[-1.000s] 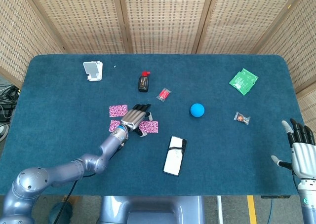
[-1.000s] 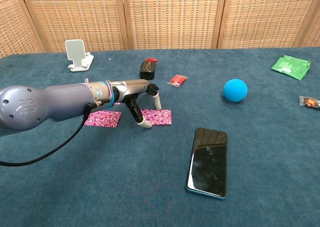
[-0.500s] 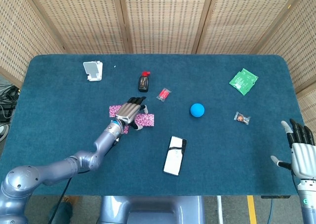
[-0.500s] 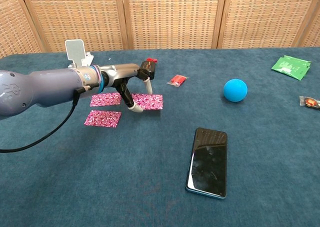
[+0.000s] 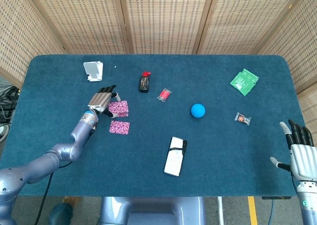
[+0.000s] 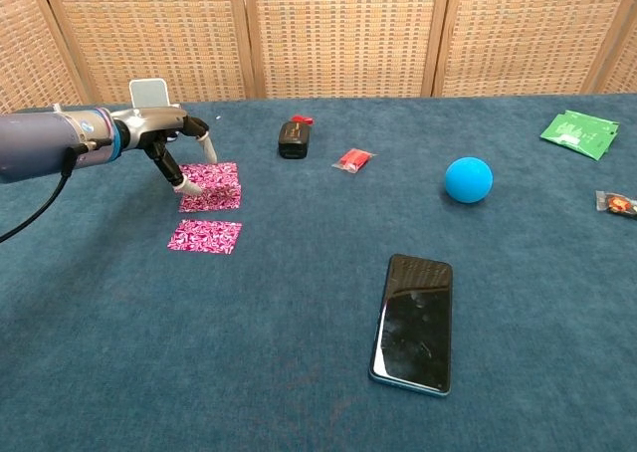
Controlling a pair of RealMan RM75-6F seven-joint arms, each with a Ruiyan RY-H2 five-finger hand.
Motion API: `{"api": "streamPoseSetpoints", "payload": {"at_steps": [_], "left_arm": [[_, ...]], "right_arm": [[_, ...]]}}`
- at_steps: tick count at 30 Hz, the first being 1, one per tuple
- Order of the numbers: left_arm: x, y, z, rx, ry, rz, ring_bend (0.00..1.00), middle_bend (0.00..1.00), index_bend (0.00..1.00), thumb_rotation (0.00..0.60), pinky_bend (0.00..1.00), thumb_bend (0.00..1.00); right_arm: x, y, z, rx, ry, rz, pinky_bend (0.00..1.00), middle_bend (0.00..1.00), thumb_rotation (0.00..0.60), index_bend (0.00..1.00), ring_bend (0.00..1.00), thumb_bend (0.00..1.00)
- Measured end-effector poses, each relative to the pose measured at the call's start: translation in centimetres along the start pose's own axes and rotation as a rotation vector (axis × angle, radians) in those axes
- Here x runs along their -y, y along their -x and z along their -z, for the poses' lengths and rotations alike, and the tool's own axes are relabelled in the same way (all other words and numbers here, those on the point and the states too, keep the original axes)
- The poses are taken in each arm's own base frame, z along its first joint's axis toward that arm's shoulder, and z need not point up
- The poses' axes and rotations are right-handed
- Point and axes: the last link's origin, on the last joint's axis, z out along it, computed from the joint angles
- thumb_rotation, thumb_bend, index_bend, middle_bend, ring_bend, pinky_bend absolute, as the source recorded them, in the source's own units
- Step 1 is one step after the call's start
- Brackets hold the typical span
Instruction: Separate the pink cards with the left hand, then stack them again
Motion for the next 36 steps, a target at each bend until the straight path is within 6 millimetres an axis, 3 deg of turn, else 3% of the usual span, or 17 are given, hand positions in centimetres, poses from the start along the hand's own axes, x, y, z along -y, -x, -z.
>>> {"api": "streamPoseSetpoints", "payload": {"at_steps": [25, 29, 36], "left_arm": [[1.0, 1.4, -0.3, 0.018, 0.044, -0.085, 0.0, 0.0, 0.46, 0.6, 0.0, 0.24], [1.0, 1.5, -0.4, 0.022, 0.046, -0.081, 0.0, 0.0, 0.42, 0.6, 0.0, 0.23], [0.9, 1.4, -0.6, 0.019, 0.055, -0.066, 0.0, 0.0, 0.24, 0.6, 0.0, 0.23]], "right_arm": [[0.0, 0.1, -0.1, 0.004, 0.002, 0.003, 0.0, 0.0, 0.6, 0.0, 0.0, 0.0], [0.1, 0.1, -0.1, 0.005, 0.002, 0.004, 0.0, 0.0, 0.6, 0.0, 0.0, 0.0], [0.1, 0.1, -0.1, 0.004, 0.003, 0.003, 0.0, 0.0, 0.6, 0.0, 0.0, 0.0]]}}
